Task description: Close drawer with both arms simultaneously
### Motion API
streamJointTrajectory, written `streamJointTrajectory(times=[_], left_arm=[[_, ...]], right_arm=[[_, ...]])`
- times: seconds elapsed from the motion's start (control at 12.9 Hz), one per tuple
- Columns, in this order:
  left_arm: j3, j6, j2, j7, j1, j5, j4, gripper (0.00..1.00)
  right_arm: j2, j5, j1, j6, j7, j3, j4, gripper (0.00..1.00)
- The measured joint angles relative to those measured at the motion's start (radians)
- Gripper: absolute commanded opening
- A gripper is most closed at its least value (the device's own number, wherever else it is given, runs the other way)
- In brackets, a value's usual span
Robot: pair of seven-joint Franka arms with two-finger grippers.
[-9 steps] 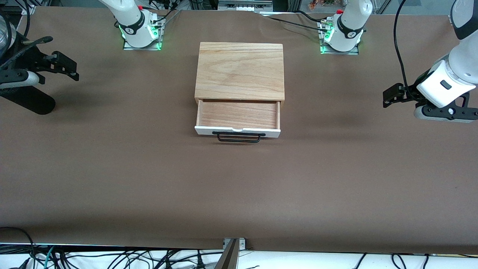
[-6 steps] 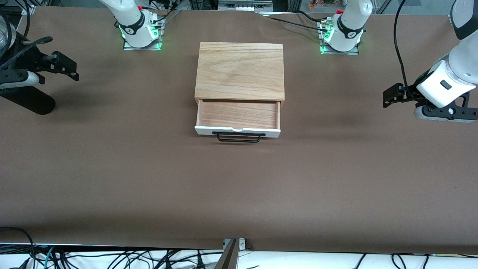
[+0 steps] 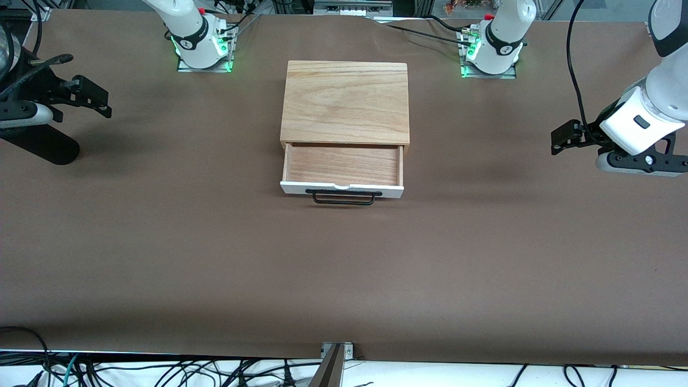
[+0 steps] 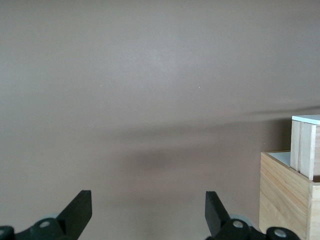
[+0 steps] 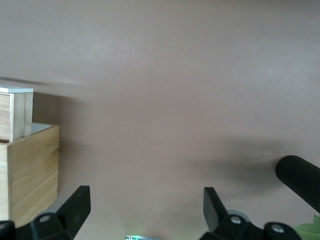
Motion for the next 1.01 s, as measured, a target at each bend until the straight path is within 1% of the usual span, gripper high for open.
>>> streamJointTrajectory(times=[1.01], left_arm=[[0.0,0.0,0.0,0.0,0.0,0.0,0.0,1.0]], right_arm=[[0.0,0.0,0.0,0.013,0.0,-0.007,0.0,1.0]])
